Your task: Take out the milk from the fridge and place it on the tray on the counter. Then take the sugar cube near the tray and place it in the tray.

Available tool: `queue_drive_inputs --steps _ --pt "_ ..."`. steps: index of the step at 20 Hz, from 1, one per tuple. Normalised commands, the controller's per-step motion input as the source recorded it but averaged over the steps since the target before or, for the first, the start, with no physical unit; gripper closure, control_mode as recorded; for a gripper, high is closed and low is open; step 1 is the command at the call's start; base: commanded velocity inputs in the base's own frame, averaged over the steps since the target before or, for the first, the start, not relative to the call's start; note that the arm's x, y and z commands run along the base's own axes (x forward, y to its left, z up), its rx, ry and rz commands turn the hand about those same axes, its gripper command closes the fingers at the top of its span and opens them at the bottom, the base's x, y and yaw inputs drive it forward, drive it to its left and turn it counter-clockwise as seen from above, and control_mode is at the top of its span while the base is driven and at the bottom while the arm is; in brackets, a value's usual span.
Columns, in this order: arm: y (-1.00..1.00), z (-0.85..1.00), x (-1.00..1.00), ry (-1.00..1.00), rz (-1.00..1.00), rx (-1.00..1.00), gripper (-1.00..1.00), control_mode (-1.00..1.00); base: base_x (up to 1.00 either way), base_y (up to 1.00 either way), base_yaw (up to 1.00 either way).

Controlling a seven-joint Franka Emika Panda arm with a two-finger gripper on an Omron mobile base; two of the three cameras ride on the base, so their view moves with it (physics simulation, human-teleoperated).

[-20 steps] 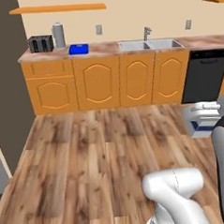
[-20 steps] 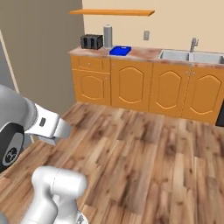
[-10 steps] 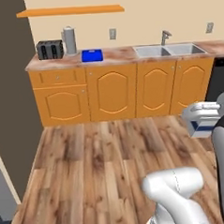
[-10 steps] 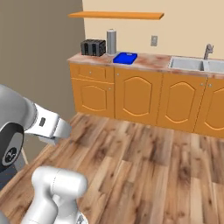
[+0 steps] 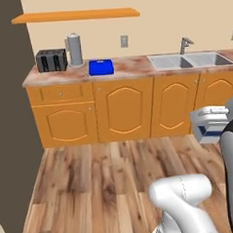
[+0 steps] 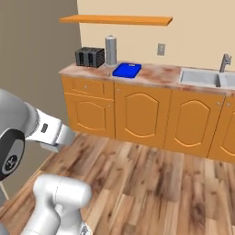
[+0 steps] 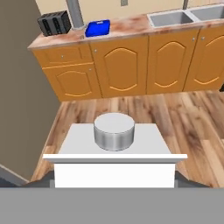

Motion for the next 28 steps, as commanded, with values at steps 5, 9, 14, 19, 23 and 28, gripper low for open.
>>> queue_drive_inputs --steps 5,9,14,19,23,28 --pt "0.00 0.00 0.00 0.00 0.00 0.00 1.00 1.00 1.00 0.31 0.00" --pt "0.00 0.00 0.00 0.00 0.00 0.00 1.00 1.00 1.00 0.27 0.00" --pt "0.00 0.00 0.00 0.00 0.00 0.00 1.00 1.00 1.00 0.17 0.00" --pt "0.00 0.00 0.00 0.00 0.00 0.00 1.00 1.00 1.00 0.27 0.00" --pt "0.00 0.00 0.00 0.00 0.00 0.00 1.00 1.00 1.00 0.42 0.00" --pt "0.00 0.00 0.00 0.00 0.00 0.00 1.00 1.00 1.00 0.46 0.00"
